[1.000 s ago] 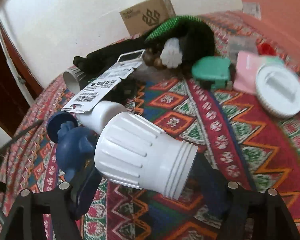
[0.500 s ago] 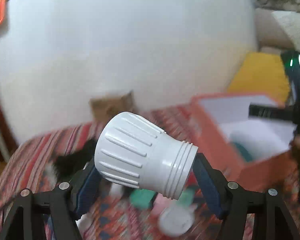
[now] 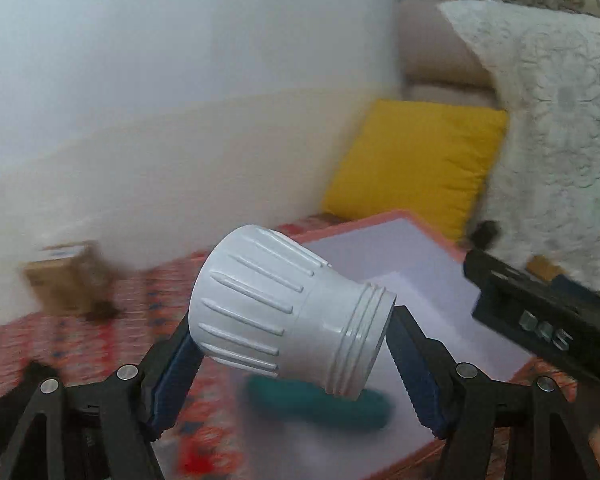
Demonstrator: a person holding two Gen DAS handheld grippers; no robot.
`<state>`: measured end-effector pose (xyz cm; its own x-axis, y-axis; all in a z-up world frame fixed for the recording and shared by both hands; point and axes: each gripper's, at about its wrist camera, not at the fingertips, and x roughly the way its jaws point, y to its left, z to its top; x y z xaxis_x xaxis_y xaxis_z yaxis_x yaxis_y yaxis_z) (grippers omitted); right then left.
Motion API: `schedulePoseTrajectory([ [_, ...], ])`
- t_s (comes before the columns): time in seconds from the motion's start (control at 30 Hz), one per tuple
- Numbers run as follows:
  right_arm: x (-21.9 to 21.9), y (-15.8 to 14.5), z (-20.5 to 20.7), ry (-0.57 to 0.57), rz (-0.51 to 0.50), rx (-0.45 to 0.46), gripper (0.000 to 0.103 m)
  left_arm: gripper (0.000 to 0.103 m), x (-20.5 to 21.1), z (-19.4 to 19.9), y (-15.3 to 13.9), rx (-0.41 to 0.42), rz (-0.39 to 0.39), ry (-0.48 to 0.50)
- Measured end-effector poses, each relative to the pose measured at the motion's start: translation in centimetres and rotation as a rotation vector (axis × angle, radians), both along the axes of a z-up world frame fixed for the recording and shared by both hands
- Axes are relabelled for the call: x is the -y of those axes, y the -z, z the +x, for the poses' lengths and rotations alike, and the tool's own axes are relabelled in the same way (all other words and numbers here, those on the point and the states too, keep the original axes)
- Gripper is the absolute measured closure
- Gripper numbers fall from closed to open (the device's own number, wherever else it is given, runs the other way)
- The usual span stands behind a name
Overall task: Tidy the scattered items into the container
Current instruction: 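Grasp the white lid with the right tool while the left grasps the blue figure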
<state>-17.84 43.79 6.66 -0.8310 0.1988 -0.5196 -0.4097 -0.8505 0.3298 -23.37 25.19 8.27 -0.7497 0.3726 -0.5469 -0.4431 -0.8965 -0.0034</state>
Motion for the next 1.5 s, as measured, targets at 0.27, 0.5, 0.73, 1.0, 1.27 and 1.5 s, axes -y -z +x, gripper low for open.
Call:
schedulePoseTrajectory([
  [0.27, 0.6, -1.9, 0.5, -0.031, -0.020, -0.041, 0.005, 0.005, 5.9, 0.1, 0.9, 0.011, -0.016, -0.109],
  [0.5, 11.4, -3.1, -0.2, -0.331, 0.113, -0.034, 0.005, 0.003, 22.1, 5.1, 4.2, 0.082, 0.007, -0.405],
  [0.73, 27.0, 3.4, 0.5, -0.772, 0.260, 0.174, 0.003, 0.003, 34.9, 10.6, 13.1, 0.284, 0.037, -0.574],
  [1.0, 31.3, 12.6, 0.0, -0.770, 0.339, 0.472, 0.004, 0.004, 34.6, 10.1, 18.0, 0.310, -0.019, -0.519],
  [1.27, 31.6, 17.2, -1.0, -0.822, 0.285, 0.599, 0.052, 0.022, 36.6, 5.8, 21.5, 0.404, -0.007, -0.604],
  [1.5, 31.2, 14.7, -0.6, -0.874, 0.206, 0.503, 0.103, 0.048, 38.1, 7.2, 19.2, 0.397, 0.117, -0.632],
])
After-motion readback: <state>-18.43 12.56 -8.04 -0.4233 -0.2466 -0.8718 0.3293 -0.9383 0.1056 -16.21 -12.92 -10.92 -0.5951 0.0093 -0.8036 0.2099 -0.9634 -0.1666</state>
